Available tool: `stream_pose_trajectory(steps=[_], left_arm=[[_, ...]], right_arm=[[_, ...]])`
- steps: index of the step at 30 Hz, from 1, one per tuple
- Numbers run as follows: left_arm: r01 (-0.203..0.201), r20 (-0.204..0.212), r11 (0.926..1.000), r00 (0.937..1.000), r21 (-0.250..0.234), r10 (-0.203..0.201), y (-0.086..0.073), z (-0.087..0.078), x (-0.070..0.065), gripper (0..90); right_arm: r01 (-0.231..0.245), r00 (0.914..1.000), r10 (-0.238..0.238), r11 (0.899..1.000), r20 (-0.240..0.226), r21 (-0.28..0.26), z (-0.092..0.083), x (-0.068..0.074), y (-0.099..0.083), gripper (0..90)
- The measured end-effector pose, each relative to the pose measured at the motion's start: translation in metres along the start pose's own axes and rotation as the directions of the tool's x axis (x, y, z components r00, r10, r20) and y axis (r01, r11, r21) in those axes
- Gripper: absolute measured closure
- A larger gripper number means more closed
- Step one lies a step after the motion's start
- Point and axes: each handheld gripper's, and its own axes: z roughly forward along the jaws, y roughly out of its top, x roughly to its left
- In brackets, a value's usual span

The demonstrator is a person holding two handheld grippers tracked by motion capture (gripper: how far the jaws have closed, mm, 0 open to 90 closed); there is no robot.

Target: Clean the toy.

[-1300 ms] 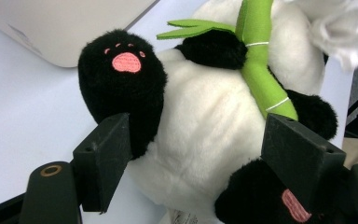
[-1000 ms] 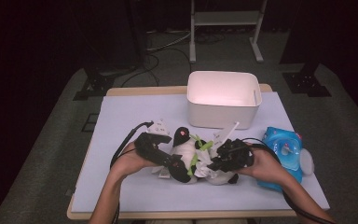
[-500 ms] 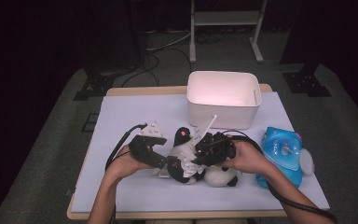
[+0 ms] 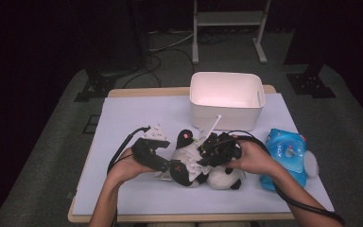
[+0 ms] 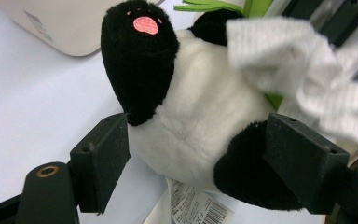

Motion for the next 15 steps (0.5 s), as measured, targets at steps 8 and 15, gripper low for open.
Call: stream_pose_trajectory(steps=[8,15], left_arm=[[0.004,0.007,1.0,1.0,0.001,-0.004,0.002,0.001,0.0,21.4],[0.005,0.008,1.0,1.0,0.003,-0.005,0.003,0.001,0.001,21.5]], right_arm=[[-0.062,0.9978,0.063,0.998,0.021,-0.02,-0.018,-0.004,-0.037,79.4],[-0.113,0.9925,0.115,0.992,0.042,-0.052,-0.032,-0.009,-0.065,79.2]])
